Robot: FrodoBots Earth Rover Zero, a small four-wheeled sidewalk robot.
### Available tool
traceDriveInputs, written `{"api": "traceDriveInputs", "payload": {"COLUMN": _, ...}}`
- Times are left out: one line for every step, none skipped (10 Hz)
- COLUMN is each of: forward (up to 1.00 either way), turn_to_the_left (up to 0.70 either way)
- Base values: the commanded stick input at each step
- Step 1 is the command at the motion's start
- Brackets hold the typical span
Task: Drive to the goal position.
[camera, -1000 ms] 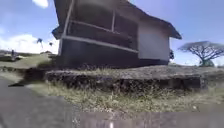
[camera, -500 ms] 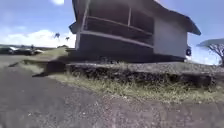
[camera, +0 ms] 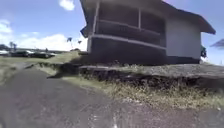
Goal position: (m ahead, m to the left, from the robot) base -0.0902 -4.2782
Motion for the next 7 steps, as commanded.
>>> {"api": "traceDriveInputs", "payload": {"forward": 1.0, "turn_to_the_left": -0.4}}
{"api": "traceDriveInputs", "payload": {"forward": 1.0, "turn_to_the_left": -0.4}}
{"api": "traceDriveInputs", "payload": {"forward": 1.0, "turn_to_the_left": -0.4}}
{"api": "traceDriveInputs", "payload": {"forward": 0.7, "turn_to_the_left": -0.29}}
{"api": "traceDriveInputs", "payload": {"forward": 0.09, "turn_to_the_left": -0.11}}
{"api": "traceDriveInputs", "payload": {"forward": 0.06, "turn_to_the_left": -0.12}}
{"api": "traceDriveInputs", "payload": {"forward": 0.05, "turn_to_the_left": -0.11}}
